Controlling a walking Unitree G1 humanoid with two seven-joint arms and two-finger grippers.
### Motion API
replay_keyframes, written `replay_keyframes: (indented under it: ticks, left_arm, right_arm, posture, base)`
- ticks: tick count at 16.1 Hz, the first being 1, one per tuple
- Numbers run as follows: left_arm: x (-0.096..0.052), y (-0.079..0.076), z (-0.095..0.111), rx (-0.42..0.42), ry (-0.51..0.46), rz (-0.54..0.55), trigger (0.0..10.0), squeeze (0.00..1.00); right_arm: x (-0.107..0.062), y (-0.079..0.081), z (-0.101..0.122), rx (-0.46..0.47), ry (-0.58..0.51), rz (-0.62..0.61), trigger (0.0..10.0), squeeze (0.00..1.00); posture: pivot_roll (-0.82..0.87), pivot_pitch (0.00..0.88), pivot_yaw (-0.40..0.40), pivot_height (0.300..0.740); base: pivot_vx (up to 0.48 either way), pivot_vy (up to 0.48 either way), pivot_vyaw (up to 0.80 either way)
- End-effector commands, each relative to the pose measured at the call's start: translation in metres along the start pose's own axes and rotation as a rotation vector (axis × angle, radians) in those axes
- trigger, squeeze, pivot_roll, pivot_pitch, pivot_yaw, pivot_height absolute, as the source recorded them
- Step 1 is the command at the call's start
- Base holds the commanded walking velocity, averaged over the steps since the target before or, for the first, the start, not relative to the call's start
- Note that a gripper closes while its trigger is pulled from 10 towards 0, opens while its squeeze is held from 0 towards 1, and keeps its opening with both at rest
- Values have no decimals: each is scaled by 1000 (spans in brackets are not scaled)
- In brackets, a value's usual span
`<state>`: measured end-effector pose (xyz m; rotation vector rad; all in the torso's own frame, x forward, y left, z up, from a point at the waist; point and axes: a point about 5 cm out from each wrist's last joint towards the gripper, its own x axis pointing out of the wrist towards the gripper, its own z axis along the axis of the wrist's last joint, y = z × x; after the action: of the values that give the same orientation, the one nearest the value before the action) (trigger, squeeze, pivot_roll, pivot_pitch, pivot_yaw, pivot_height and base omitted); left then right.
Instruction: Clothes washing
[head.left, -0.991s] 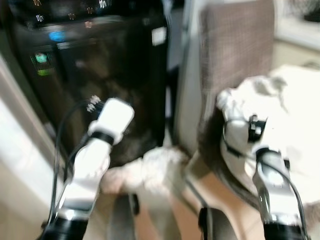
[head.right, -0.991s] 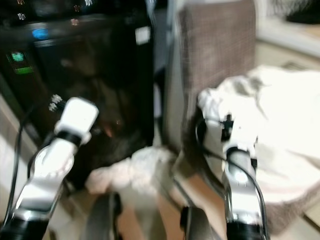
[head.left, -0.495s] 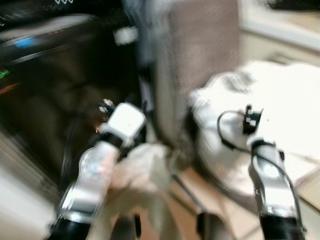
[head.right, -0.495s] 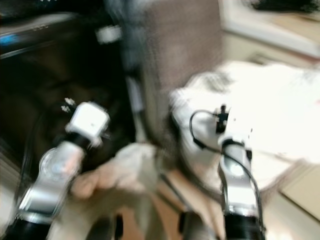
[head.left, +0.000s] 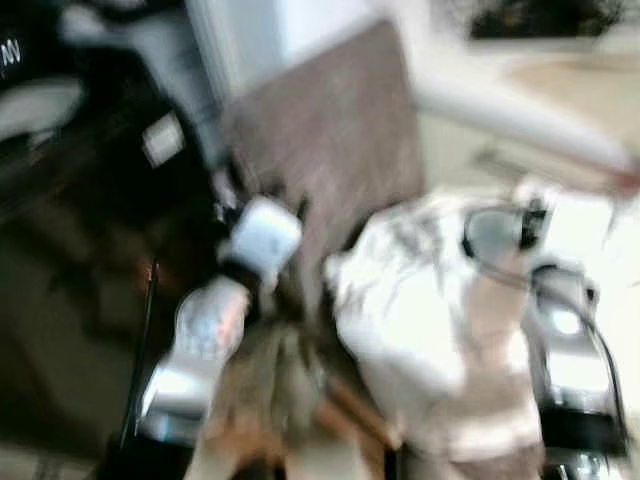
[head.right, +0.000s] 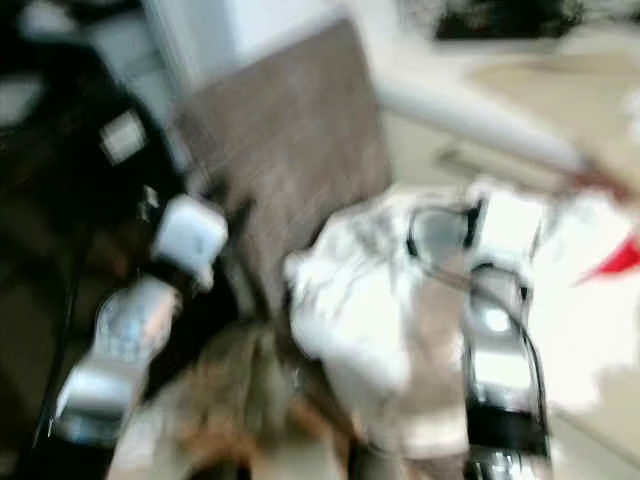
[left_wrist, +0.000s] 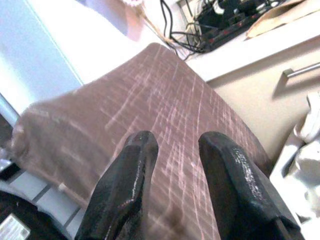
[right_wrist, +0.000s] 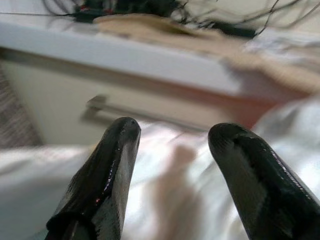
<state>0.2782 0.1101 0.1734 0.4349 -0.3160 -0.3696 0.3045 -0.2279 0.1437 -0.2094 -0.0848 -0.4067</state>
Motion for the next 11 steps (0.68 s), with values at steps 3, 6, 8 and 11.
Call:
replay_keyframes:
  ticks: [3, 6, 8, 11]
  left_arm:
    - [-8, 8, -9, 15, 46, 28, 10000, 0]
    - [-9, 7, -10, 3, 56, 14, 10000, 0]
    - [-11, 7, -14, -12, 83, 11, 10000, 0]
    - [-10, 8, -12, 0, 68, 17, 10000, 0]
  right_arm:
    - [0, 29, 18, 4, -78, 82, 10000, 0]
    - [0, 33, 18, 27, -75, 92, 10000, 0]
    - [2, 34, 16, 44, -59, 91, 10000, 0]
    - [4, 37, 17, 61, -63, 102, 10000, 0]
  posture:
    - [-44, 35, 59, 715]
    - [-40, 43, 59, 715]
    - [-38, 45, 58, 715]
    - [-35, 40, 55, 715]
  base:
    - [0, 0, 0]
    - [0, 0, 0]
    - [-448, 0, 0]
    - [-160, 0, 0]
